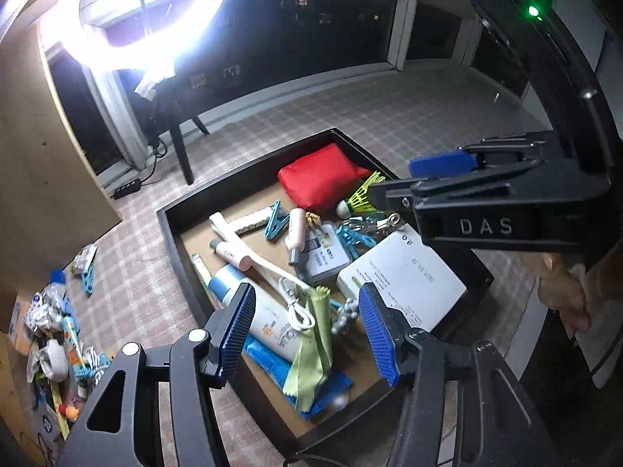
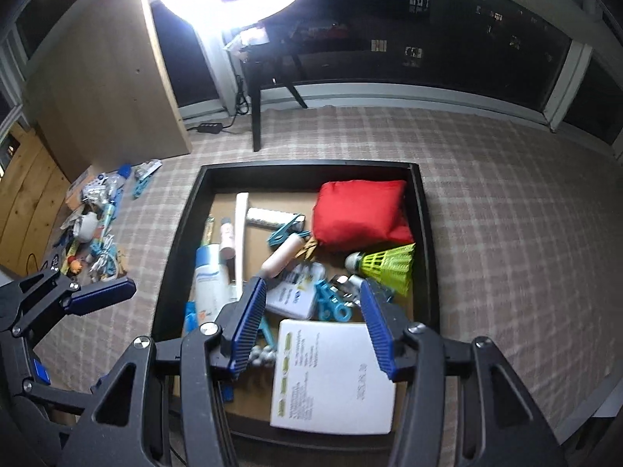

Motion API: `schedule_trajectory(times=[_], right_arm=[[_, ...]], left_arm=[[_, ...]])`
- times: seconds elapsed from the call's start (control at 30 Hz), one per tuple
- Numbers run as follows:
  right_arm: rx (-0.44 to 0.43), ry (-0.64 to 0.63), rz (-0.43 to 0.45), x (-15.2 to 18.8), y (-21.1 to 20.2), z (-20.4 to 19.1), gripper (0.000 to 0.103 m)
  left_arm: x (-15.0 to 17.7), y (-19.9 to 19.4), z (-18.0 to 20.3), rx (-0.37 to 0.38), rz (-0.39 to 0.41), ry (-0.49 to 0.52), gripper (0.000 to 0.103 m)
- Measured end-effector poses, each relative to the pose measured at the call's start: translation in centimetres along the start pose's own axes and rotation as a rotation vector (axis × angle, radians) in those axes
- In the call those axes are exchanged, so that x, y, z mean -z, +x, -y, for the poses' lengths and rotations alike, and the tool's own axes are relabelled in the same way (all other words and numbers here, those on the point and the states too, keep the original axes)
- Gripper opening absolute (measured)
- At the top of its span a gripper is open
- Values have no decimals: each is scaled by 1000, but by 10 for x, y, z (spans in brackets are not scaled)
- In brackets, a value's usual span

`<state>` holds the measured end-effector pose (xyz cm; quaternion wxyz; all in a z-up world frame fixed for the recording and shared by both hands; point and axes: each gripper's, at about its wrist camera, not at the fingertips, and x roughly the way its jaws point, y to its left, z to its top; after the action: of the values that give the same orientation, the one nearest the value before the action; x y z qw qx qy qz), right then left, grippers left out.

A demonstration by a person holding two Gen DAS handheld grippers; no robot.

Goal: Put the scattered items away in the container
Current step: 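Move both grippers back over the remaining clutter pile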

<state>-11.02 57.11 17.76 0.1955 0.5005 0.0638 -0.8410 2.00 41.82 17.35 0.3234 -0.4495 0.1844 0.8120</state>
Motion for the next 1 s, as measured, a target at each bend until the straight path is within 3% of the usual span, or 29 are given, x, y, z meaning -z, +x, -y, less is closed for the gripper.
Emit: schedule_trajectory(times=[0.2, 0.43, 0.6, 0.8, 1.0], right_arm=[[-19, -2, -2, 15, -5, -25, 50], [-46, -20, 18, 35, -11, -75, 54], [-50, -46, 19, 52, -6, -119, 55], [-92, -22, 11, 70, 2, -162, 55], [-101, 3, 12, 82, 13, -202, 55]], left_arm=[[27, -16, -22, -35, 11, -39, 53], [86, -38, -83, -117, -10, -147, 56], [138, -54, -142, -207, -31, -253, 57], [199, -78, -226, -251, -53, -439, 57], [238, -99, -295, -288, -51, -545, 57]])
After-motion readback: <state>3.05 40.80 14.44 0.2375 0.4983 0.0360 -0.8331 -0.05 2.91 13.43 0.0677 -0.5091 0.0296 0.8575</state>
